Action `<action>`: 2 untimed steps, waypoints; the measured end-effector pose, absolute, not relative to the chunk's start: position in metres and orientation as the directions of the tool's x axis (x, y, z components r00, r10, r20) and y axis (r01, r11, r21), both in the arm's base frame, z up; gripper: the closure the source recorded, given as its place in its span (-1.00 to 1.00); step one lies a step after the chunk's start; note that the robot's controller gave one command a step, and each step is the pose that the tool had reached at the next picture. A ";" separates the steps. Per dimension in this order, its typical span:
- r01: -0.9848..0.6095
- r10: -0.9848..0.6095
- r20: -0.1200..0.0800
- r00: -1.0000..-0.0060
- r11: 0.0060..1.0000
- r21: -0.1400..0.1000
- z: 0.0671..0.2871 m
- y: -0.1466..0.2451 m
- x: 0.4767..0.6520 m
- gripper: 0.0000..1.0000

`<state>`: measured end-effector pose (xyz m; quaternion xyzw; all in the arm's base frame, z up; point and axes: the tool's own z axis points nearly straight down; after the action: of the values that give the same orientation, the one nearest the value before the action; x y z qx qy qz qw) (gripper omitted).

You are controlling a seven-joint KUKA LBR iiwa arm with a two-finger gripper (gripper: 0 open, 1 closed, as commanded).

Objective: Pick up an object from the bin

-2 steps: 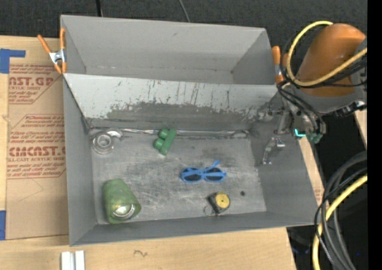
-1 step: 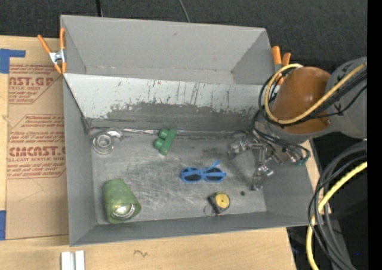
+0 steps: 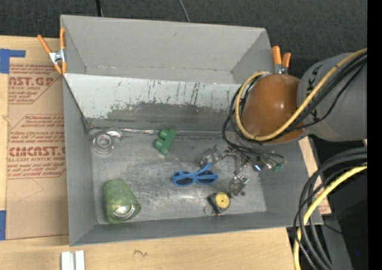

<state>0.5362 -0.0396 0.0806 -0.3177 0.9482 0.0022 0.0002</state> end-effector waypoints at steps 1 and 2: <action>-0.699 -0.699 0.001 -0.715 0.715 -0.004 0.073 0.035 0.560 -1.00; -0.695 -0.695 0.000 -0.719 0.719 -0.004 0.075 0.034 0.561 1.00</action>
Offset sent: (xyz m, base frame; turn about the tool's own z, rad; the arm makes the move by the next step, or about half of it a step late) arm 0.0221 0.0738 -0.0106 -0.1239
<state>0.5610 0.0337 0.0752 -0.3751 0.9270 -0.0018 0.0009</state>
